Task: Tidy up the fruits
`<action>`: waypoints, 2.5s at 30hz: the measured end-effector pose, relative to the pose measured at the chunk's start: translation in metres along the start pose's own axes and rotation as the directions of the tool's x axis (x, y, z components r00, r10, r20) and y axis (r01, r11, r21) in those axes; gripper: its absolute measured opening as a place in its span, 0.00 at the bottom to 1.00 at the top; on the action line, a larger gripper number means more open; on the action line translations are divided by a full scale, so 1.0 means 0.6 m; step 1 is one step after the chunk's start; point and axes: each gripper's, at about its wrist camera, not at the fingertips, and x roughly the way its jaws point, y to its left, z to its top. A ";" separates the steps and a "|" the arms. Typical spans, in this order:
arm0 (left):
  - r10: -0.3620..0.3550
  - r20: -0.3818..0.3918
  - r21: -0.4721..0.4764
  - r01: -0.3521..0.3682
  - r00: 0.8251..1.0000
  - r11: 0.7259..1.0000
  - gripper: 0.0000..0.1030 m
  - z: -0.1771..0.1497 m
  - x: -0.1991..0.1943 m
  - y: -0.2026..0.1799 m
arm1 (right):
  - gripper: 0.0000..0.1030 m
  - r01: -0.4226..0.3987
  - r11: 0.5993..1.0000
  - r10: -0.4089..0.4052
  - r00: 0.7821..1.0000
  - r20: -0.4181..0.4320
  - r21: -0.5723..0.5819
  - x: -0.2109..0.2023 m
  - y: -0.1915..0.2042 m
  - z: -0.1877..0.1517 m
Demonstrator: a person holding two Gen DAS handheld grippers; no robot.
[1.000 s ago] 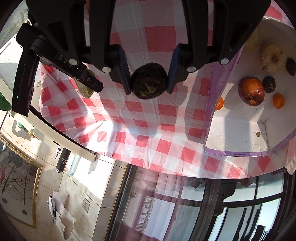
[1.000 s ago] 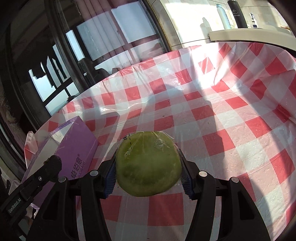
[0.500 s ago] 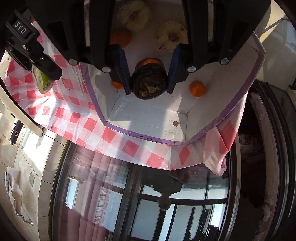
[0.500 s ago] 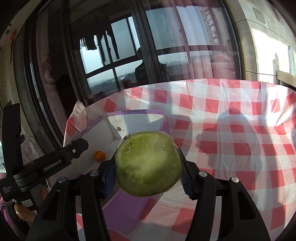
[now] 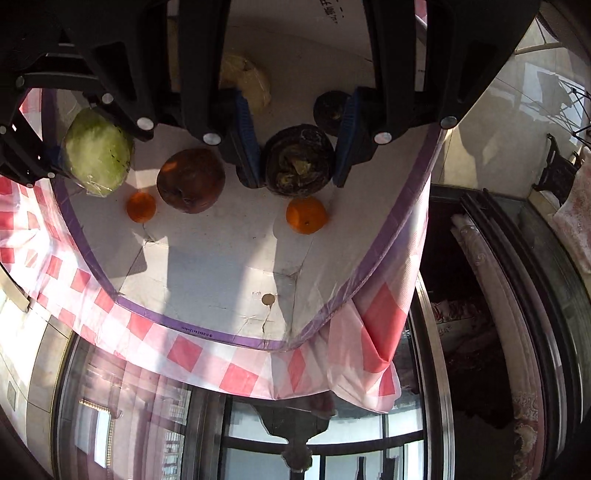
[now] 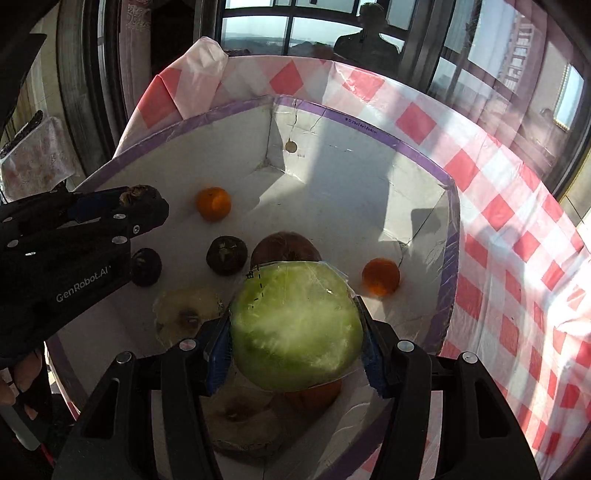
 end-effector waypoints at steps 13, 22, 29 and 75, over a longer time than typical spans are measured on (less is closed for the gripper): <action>-0.073 0.016 -0.018 0.073 0.997 0.997 0.98 0.010 -0.013 0.005 | 0.83 0.038 0.999 -0.038 0.999 -0.031 -0.004 0.001 -0.012 0.004; -0.122 -0.049 -0.062 0.118 0.991 0.991 0.98 0.009 0.000 0.007 | 0.83 0.051 0.999 -0.051 0.997 -0.051 -0.001 0.007 -0.008 -0.004; -0.030 -0.079 -0.028 0.028 0.996 0.999 0.98 0.005 0.009 0.001 | 0.84 0.052 0.999 -0.052 0.998 -0.042 0.003 0.006 -0.006 -0.007; 0.025 -0.093 0.020 -0.023 0.995 1.000 0.98 -0.007 0.011 -0.007 | 0.84 0.069 0.998 -0.070 0.997 -0.034 -0.006 0.009 -0.004 -0.005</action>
